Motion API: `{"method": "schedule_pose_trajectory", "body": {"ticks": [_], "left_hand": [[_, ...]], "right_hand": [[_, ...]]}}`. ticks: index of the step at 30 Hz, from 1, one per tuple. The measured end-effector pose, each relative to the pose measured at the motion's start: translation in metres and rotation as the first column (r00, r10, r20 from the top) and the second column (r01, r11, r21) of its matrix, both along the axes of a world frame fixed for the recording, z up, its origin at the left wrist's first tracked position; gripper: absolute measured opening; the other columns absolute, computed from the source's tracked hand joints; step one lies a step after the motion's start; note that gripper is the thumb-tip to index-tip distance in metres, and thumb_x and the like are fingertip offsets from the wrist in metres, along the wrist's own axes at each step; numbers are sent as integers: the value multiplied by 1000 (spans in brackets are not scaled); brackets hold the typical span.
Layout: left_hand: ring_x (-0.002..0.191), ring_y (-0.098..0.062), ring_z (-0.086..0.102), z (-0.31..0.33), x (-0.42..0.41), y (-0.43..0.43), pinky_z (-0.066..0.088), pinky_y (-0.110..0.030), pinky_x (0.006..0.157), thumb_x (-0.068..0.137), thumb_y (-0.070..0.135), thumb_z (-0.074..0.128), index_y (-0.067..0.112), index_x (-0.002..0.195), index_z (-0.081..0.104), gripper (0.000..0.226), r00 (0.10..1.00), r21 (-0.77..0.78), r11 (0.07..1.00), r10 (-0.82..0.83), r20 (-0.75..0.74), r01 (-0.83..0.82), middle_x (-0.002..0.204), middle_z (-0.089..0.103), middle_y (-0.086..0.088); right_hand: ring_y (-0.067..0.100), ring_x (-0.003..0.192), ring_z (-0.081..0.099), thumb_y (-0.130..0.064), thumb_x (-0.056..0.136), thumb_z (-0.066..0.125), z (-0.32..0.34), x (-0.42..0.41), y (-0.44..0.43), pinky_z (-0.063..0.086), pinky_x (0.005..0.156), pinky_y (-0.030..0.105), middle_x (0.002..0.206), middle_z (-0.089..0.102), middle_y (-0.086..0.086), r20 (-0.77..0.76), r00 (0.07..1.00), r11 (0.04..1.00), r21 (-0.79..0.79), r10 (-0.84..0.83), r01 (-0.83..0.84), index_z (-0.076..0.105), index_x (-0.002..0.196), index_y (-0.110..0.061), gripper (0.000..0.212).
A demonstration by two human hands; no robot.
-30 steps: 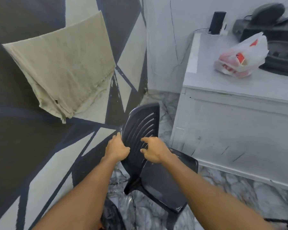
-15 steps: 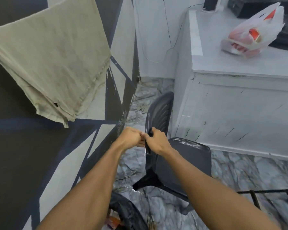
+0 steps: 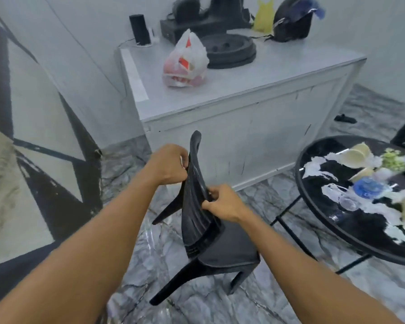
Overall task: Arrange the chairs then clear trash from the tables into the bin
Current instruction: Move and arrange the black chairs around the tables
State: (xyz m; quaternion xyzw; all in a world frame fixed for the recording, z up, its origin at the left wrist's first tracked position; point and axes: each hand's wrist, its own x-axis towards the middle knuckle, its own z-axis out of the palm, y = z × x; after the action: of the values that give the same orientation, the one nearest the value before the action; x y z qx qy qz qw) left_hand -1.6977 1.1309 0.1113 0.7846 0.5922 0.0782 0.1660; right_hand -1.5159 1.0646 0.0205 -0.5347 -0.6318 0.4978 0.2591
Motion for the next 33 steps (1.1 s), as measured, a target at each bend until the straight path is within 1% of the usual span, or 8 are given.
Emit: {"method": "schedule_pose_trajectory", "body": {"ticks": [3, 5, 8, 12, 15, 19, 27, 33], "left_hand": [[124, -28, 45, -3, 57, 16, 47, -44, 98, 60, 33, 64, 25, 139, 51, 81, 924, 73, 944, -295, -245, 321, 133, 54, -3], [139, -29, 28, -11, 99, 25, 34, -47, 111, 66, 33, 74, 27, 142, 46, 81, 799, 59, 875, -411, -438, 481, 151, 37, -5], [128, -27, 46, -15, 168, 20, 37, -37, 100, 63, 31, 81, 26, 94, 60, 38, 686, 48, 778, -522, -506, 627, 117, 61, -1], [84, -20, 58, -15, 224, -2, 39, -34, 88, 54, 44, 91, 22, 72, 59, 43, 542, -63, 735, -552, -634, 675, 78, 63, 4], [73, -22, 55, -12, 231, -13, 38, -33, 71, 53, 36, 96, 18, 58, 51, 48, 588, -98, 759, -572, -571, 644, 67, 59, 0], [74, -22, 54, -5, 231, -36, 41, -32, 62, 53, 27, 98, 17, 55, 50, 49, 627, -119, 761, -602, -494, 637, 71, 57, -3], [80, -21, 51, -15, 187, -85, 39, -31, 65, 52, 35, 97, 8, 72, 71, 43, 731, 117, 738, -609, -308, 664, 81, 57, -7], [59, -31, 55, -85, 154, -143, 42, -35, 57, 33, -3, 88, 4, 49, 60, 33, 633, 230, 590, -728, -262, 774, 51, 57, -11]], "right_hand": [[21, 81, 73, -14, 71, 64, 13, 70, -17, 60, 76, 44, 85, 76, 9, 118, 989, 996, -29, -84, 88, 75, 87, -11, 19], [16, 76, 73, -11, 69, 64, 15, 110, -38, 61, 67, 35, 80, 76, 4, 130, 987, 992, -59, -99, 107, 76, 83, -10, 19], [17, 72, 72, -13, 66, 59, 14, 139, -79, 61, 64, 36, 75, 75, 3, 101, 964, 968, -27, -246, 250, 73, 80, -11, 20], [12, 74, 68, -38, 71, 72, -10, 139, -113, 56, 64, 31, 76, 71, -9, 117, 858, 866, 74, -500, 494, 70, 86, -25, 20], [19, 71, 66, -38, 85, 69, -20, 138, -121, 56, 64, 35, 73, 69, -2, 223, 768, 799, 126, -601, 588, 70, 81, -19, 19], [18, 61, 59, -32, 86, 68, -15, 146, -148, 43, 57, 28, 61, 58, -5, 210, 735, 764, 222, -645, 606, 54, 63, -24, 28], [21, 57, 53, -27, 88, 66, 13, 138, -202, 48, 58, 34, 59, 54, -2, 325, 688, 750, 425, -649, 506, 52, 65, -15, 30], [38, 65, 57, -17, 90, 61, -56, 114, -252, 46, 59, 44, 67, 59, 16, 504, 660, 830, 375, -557, 413, 49, 74, -10, 21]]}}
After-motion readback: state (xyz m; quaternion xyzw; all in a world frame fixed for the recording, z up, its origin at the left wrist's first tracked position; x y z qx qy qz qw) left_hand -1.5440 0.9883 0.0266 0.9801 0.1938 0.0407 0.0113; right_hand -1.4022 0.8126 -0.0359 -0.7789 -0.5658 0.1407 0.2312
